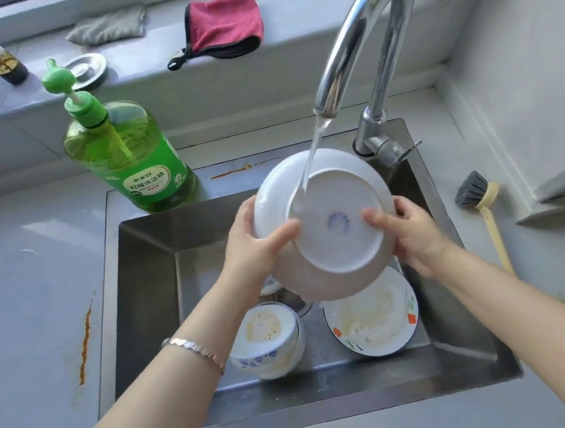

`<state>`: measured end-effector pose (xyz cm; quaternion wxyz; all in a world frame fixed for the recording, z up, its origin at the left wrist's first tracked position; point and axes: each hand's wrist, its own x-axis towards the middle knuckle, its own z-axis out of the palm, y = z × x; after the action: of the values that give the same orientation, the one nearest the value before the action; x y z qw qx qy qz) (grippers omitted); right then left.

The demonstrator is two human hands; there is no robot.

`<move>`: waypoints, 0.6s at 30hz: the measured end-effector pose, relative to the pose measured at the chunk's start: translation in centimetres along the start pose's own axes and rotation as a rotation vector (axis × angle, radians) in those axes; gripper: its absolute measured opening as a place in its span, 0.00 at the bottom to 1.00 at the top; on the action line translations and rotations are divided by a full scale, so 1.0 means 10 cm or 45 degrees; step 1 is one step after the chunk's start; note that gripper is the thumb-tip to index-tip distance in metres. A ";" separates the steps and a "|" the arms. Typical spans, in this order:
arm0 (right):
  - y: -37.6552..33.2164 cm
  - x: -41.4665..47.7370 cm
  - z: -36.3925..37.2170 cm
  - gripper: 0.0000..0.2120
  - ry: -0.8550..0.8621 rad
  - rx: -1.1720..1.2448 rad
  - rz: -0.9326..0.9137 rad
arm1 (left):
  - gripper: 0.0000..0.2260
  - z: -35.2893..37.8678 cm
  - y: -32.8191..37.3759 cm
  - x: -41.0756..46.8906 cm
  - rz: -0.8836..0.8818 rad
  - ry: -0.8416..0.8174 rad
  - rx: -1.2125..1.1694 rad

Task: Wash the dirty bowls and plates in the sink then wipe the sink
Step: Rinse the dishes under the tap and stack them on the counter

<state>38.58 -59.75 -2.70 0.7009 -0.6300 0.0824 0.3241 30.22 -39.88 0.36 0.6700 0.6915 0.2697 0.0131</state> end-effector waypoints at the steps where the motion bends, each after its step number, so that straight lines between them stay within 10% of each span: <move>1: -0.02 0.00 -0.06 0.32 0.070 0.063 -0.038 | 0.20 0.06 -0.02 0.04 -0.066 -0.027 0.050; 4: -0.08 -0.06 -0.18 0.38 0.199 0.111 -0.175 | 0.07 0.25 -0.04 0.14 -0.204 0.044 0.177; 11: -0.20 -0.17 0.11 0.19 0.283 0.010 -0.410 | 0.24 0.50 -0.17 -0.03 -0.066 0.151 0.212; 18: -0.26 -0.12 0.48 0.14 0.310 -0.225 -0.572 | 0.27 0.40 -0.12 -0.18 -0.596 0.197 -0.224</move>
<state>37.72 -55.68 1.00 0.6823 -0.7257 -0.0044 0.0883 29.77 -44.29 -0.56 0.6896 0.5464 0.4707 -0.0662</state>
